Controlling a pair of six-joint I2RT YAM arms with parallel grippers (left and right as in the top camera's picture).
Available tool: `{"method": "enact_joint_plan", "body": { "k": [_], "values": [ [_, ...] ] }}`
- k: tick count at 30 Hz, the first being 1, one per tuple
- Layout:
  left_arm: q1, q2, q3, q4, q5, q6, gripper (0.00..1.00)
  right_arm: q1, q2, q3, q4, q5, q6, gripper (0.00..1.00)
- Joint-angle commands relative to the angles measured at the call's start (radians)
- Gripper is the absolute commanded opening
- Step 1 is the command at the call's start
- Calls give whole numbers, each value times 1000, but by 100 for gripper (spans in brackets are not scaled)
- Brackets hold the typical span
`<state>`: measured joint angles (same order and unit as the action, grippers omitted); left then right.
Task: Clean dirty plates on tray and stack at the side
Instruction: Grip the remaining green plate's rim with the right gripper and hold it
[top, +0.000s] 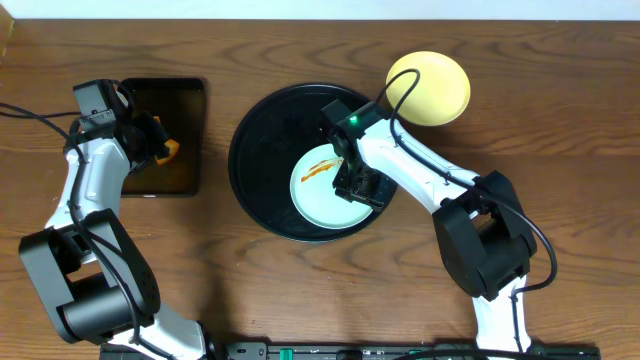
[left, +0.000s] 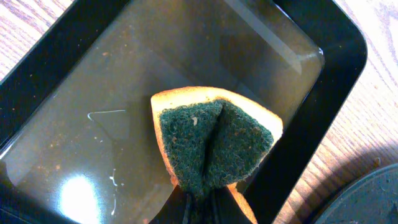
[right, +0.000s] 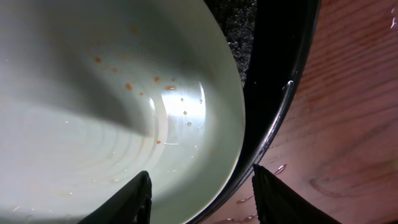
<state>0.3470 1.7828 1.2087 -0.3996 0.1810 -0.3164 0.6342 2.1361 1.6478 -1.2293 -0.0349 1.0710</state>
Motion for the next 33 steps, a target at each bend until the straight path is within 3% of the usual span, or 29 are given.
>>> {"method": "enact_joint_plan", "body": {
  "k": [1, 15, 20, 22, 23, 25, 30, 33],
  "values": [
    [5, 10, -2, -1, 2, 9, 8, 12, -5, -21, 11, 18, 27, 52],
    [5, 10, -2, 5, 2, 9, 8, 35, -5, -98, 141, -72, 32, 59],
    [5, 10, -3, 5, 2, 9, 8, 32, -5, -154, 181, -98, 32, 54],
    [5, 10, -3, 5, 2, 9, 8, 32, -5, -154, 192, -98, 32, 47],
    [5, 10, -3, 5, 2, 9, 8, 32, -5, -154, 198, -97, 31, 32],
    [5, 10, -3, 5, 2, 9, 8, 29, -5, -154, 217, -85, 11, 21],
    [5, 10, -3, 5, 2, 9, 8, -6, -5, -151, 261, -44, -92, 18],
    [5, 10, -3, 5, 2, 9, 8, -43, -5, -148, 355, -44, -277, 13]
  ]
}}
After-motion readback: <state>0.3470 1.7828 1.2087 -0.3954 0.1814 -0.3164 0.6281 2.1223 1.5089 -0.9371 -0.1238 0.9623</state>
